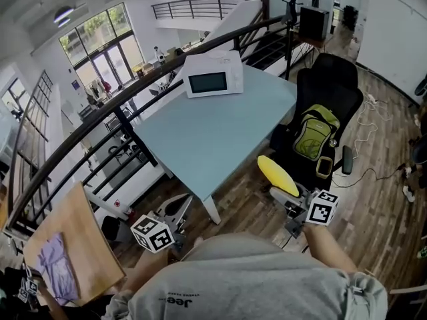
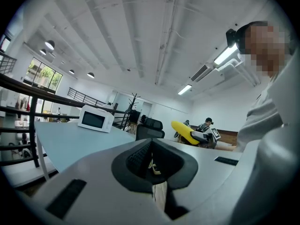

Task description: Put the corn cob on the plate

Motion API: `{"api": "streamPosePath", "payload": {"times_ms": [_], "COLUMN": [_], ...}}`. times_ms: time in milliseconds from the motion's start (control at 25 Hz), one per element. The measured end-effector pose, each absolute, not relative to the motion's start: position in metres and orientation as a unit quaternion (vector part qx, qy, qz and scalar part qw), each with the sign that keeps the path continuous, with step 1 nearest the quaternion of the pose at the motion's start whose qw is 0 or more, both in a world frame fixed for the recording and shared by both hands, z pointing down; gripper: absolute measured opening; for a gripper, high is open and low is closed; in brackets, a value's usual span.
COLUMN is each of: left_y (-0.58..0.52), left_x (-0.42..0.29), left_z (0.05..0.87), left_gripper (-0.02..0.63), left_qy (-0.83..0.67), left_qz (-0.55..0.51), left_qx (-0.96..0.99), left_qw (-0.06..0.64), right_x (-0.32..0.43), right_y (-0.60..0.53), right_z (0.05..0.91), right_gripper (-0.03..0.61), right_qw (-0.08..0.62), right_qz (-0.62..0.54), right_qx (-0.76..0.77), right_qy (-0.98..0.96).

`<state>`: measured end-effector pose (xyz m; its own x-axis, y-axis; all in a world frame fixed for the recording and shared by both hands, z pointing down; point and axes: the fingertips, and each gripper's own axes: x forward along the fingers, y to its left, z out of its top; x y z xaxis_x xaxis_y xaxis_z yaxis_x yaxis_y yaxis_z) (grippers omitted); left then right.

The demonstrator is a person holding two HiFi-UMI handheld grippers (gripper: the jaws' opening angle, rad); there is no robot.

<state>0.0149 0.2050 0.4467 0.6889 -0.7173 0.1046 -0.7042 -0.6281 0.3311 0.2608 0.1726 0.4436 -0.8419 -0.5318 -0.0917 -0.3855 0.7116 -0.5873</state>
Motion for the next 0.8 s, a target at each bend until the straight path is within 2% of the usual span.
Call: {"api": "streamPosePath", "payload": {"times_ms": [480,800], "left_y": [0.12,0.042], "left_x": [-0.037,-0.124], "left_z": [0.457,0.438], "left_gripper": [0.018,0.018], "left_qy": [-0.334,-0.301], "left_qz": [-0.038,-0.043], "left_qx": [0.923,0.936], "left_qw": [0.188,0.179], "right_x": [0.206,0.114], "right_y": [0.115,0.057], "right_z": [0.429,0.404], "right_gripper": [0.255,0.255], "right_qw": [0.115,0.125], "right_qz": [-0.262,-0.248], "right_qx": [-0.303,-0.33], "right_qy": [0.909,0.902]}}
